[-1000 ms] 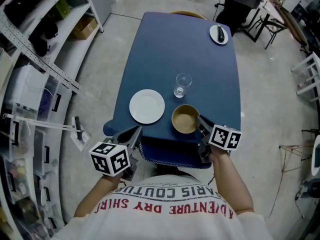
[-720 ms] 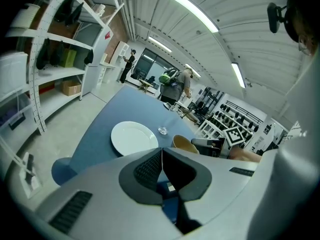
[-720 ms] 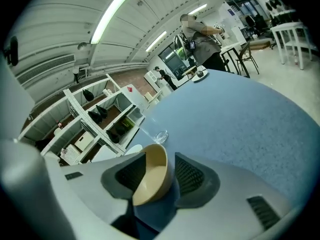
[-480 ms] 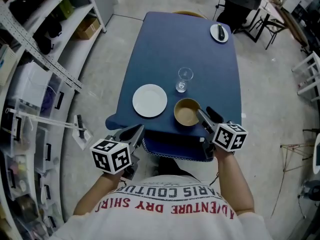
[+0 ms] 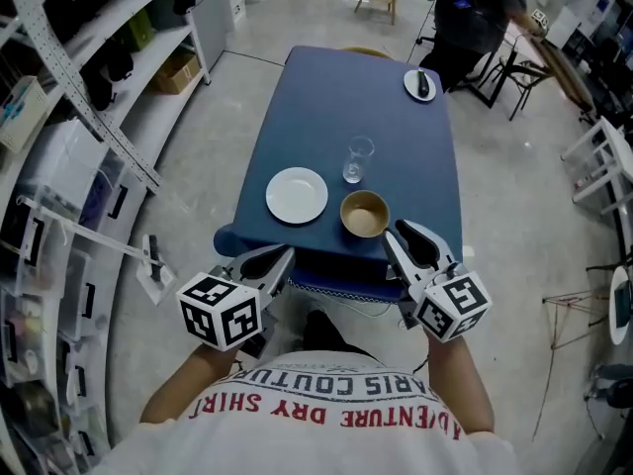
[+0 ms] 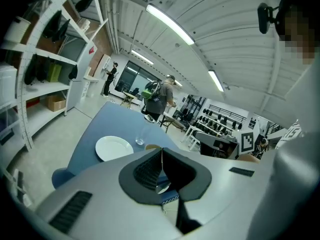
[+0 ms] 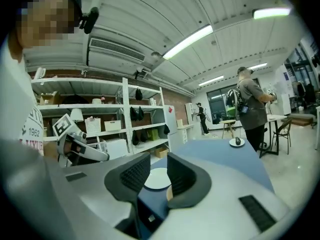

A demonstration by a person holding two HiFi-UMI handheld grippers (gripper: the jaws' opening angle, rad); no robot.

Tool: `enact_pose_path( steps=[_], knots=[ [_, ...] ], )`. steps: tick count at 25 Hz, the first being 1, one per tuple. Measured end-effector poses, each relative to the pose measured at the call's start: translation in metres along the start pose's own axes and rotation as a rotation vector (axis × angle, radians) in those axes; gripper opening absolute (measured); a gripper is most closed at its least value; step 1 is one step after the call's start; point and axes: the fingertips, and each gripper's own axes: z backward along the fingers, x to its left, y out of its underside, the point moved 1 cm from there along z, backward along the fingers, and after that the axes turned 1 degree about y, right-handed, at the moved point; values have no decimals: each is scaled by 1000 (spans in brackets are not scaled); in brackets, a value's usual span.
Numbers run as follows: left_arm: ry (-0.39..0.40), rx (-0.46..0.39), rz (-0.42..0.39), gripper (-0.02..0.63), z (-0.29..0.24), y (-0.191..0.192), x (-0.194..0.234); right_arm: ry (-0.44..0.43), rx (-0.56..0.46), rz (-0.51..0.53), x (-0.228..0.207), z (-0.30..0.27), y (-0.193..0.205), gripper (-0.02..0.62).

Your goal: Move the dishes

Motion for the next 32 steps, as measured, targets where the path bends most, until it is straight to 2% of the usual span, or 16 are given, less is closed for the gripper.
enact_pose_path(
  steps=[8,13,18,32],
  knots=[
    [51,-77,-86,29,36,-8,-37,-141,-51,34,67,30,-12,27],
    [61,-83,-109,29,44,-1,-47,-190,-42,12,86,42,0,23],
    [76,-79,-118,29,49,5,-52,-208,-43,-39,92,46,6,23],
    [57,-68,-117,29,40,5,-41,-194,-23,20,84,45,15,23]
  ],
)
